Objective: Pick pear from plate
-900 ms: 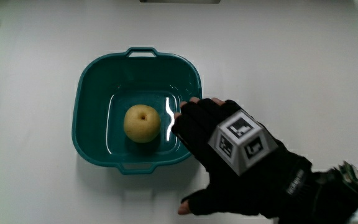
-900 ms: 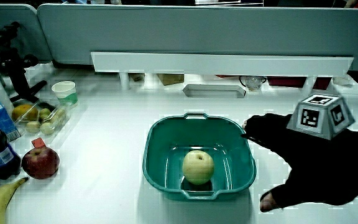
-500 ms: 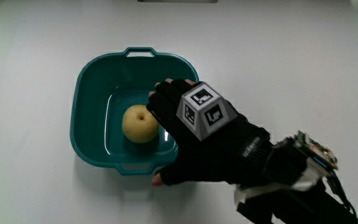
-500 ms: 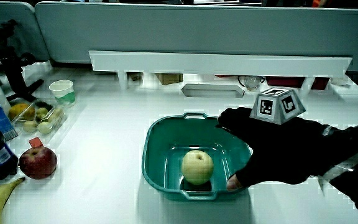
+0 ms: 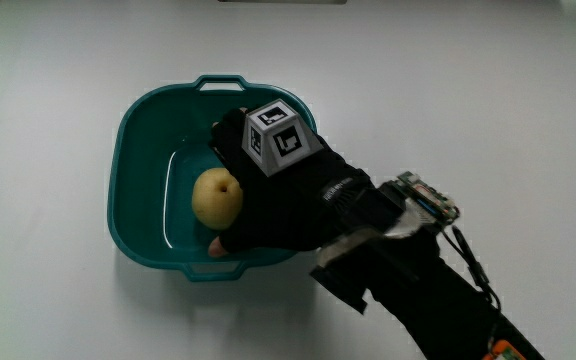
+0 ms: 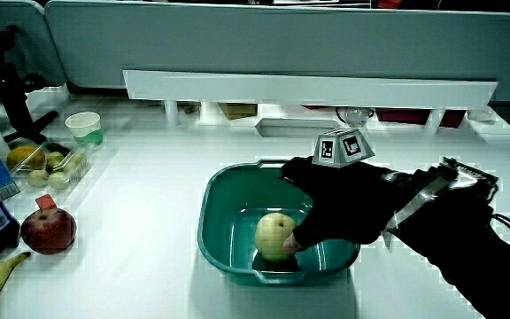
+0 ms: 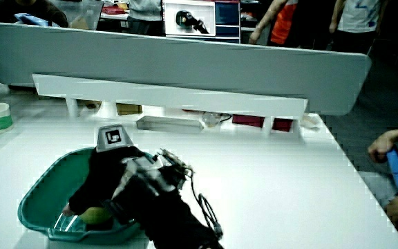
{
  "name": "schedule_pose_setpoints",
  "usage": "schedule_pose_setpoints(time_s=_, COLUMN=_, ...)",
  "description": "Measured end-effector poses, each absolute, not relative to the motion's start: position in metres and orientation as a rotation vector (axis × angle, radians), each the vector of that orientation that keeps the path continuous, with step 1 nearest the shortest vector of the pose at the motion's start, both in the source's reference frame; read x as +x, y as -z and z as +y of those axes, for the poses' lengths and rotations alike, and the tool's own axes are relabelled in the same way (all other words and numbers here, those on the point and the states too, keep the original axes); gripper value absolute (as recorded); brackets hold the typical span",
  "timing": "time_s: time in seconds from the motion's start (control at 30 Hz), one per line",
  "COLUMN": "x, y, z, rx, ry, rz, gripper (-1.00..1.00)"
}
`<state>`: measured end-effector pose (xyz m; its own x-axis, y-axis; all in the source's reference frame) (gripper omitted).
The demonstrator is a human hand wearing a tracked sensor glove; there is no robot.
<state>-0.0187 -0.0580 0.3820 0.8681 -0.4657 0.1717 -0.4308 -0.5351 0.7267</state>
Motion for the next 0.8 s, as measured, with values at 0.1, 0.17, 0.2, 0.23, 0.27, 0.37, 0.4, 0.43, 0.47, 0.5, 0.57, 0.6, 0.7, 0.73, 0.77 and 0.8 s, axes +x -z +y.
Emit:
schedule_pose_setpoints(time_s=0.1, x=-0.024, y=-0.39, z=-0.062, rx=2.149, ry=0.005, rz=-0.662, gripper=0.0)
schedule_pose_setpoints(time_s=0.17, x=-0.026, y=-0.395, z=-0.065, rx=2.155, ry=0.003, rz=-0.654, gripper=0.0)
schedule_pose_setpoints(time_s=0.2, x=-0.027, y=-0.399, z=-0.066, rx=2.151, ry=0.008, rz=-0.648, gripper=0.0)
schedule_pose_setpoints(time_s=0.23, x=-0.028, y=-0.401, z=-0.067, rx=2.155, ry=0.012, rz=-0.647, gripper=0.0)
schedule_pose_setpoints(time_s=0.27, x=-0.029, y=-0.406, z=-0.068, rx=2.145, ry=0.019, rz=-0.632, gripper=0.0)
schedule_pose_setpoints(time_s=0.37, x=-0.03, y=-0.416, z=-0.071, rx=2.132, ry=0.01, rz=-0.617, gripper=0.0)
schedule_pose_setpoints(time_s=0.4, x=-0.031, y=-0.418, z=-0.071, rx=2.129, ry=0.002, rz=-0.621, gripper=0.0)
schedule_pose_setpoints(time_s=0.43, x=-0.031, y=-0.421, z=-0.071, rx=2.145, ry=0.01, rz=-0.606, gripper=0.0)
schedule_pose_setpoints(time_s=0.47, x=-0.033, y=-0.423, z=-0.071, rx=2.14, ry=0.014, rz=-0.615, gripper=0.0)
schedule_pose_setpoints(time_s=0.5, x=-0.033, y=-0.427, z=-0.071, rx=2.134, ry=0.032, rz=-0.597, gripper=0.0)
schedule_pose_setpoints(time_s=0.57, x=-0.035, y=-0.431, z=-0.07, rx=2.108, ry=0.003, rz=-0.611, gripper=0.0)
schedule_pose_setpoints(time_s=0.6, x=-0.035, y=-0.435, z=-0.071, rx=2.095, ry=0.026, rz=-0.594, gripper=0.0)
schedule_pose_setpoints(time_s=0.7, x=-0.037, y=-0.441, z=-0.07, rx=2.1, ry=0.024, rz=-0.596, gripper=0.0)
schedule_pose_setpoints(time_s=0.73, x=-0.038, y=-0.443, z=-0.069, rx=2.083, ry=-0.002, rz=-0.609, gripper=0.0)
schedule_pose_setpoints(time_s=0.77, x=-0.039, y=-0.444, z=-0.068, rx=2.117, ry=0.012, rz=-0.602, gripper=0.0)
schedule_pose_setpoints(time_s=0.8, x=-0.04, y=-0.448, z=-0.068, rx=2.107, ry=0.033, rz=-0.592, gripper=0.0)
